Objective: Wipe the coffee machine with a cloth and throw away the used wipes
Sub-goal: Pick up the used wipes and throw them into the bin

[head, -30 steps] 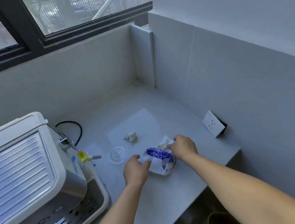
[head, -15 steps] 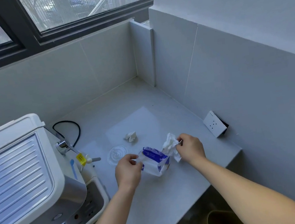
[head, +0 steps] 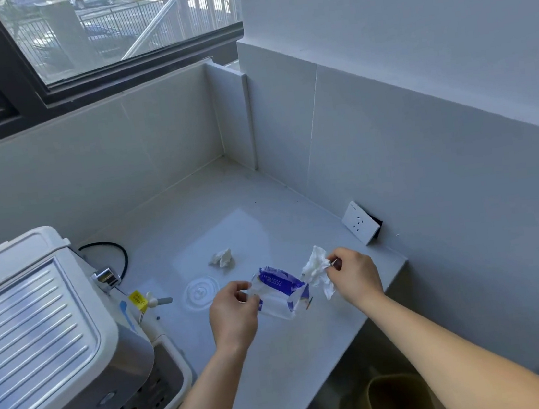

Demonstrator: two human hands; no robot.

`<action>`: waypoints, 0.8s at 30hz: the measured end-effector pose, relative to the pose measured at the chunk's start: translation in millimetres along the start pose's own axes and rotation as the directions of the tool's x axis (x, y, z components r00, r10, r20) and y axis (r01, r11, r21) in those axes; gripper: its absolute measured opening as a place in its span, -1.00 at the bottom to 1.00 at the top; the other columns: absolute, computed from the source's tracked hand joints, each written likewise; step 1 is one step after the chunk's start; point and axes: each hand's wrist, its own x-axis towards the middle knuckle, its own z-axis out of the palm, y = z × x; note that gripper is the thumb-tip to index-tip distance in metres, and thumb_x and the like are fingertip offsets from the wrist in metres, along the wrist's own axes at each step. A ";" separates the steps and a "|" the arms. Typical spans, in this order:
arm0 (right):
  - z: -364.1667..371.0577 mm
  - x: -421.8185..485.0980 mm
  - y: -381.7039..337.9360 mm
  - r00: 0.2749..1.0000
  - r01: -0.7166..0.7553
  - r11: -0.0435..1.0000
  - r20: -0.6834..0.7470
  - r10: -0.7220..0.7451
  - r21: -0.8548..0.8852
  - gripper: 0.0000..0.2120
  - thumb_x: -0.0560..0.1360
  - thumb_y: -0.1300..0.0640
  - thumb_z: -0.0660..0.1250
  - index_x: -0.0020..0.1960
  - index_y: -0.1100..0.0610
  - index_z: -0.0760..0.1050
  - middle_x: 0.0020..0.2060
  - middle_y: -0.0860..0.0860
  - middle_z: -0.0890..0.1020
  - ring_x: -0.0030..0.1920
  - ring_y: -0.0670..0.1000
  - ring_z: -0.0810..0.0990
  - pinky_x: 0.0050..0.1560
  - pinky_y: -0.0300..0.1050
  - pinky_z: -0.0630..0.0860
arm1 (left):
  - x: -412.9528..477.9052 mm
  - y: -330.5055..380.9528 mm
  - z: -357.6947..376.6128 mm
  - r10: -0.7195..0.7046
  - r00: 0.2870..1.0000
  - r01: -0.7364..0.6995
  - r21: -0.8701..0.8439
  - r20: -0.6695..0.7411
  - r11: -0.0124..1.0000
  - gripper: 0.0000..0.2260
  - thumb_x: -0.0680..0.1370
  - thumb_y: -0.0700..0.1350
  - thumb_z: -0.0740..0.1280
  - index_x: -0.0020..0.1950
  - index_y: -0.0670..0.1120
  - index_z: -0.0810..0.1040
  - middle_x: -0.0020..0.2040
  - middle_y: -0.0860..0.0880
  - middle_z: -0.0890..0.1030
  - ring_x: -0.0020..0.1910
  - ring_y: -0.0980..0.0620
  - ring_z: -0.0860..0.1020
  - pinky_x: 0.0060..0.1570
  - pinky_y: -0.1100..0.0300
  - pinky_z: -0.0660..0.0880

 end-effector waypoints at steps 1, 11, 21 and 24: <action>-1.2 -4.1 0.8 1.000 -0.007 1.000 -0.010 0.007 0.000 -0.93 0.46 0.19 0.31 -0.17 0.07 0.55 -0.36 -0.10 0.55 -0.31 0.00 0.51 -0.40 -0.22 0.31 | -1.2 -0.2 -0.2 0.009 1.000 -0.009 0.004 0.009 1.000 -0.80 0.48 -0.22 0.39 0.02 0.04 0.58 -0.23 0.03 0.63 -0.26 0.00 0.64 -0.15 -0.01 0.62; -22.2 -48.5 15.2 0.990 -0.062 0.998 -0.126 0.060 -0.013 -0.95 0.50 0.15 0.34 -0.13 0.06 0.56 -0.28 -0.10 0.61 -0.25 -0.02 0.58 -0.26 -0.12 0.56 | -20.4 2.9 11.1 0.053 0.991 -0.049 -0.036 0.126 0.998 -0.84 0.49 -0.21 0.40 0.02 0.01 0.59 -0.21 0.06 0.67 -0.23 0.03 0.66 -0.11 0.01 0.64; -63.7 -104.3 94.1 0.960 -0.170 0.985 -0.227 0.164 -0.005 -0.93 0.54 0.10 0.37 0.01 0.03 0.58 -0.13 -0.08 0.65 -0.29 -0.14 0.52 -0.37 -0.43 0.36 | -82.4 11.3 71.7 0.159 0.952 -0.184 0.074 0.262 0.980 -0.83 0.52 -0.21 0.35 0.06 -0.02 0.61 -0.23 0.07 0.67 -0.25 0.07 0.64 -0.24 0.09 0.59; -76.8 -119.3 121.6 0.952 -0.207 0.978 -0.226 0.207 0.023 -0.96 0.54 0.10 0.36 -0.02 0.02 0.57 -0.11 -0.05 0.68 -0.27 -0.12 0.54 -0.37 -0.39 0.39 | -105.9 13.9 94.0 0.189 0.942 -0.227 0.109 0.278 0.968 -0.84 0.53 -0.19 0.35 0.08 -0.02 0.61 -0.18 0.06 0.68 -0.22 0.09 0.63 -0.32 0.20 0.50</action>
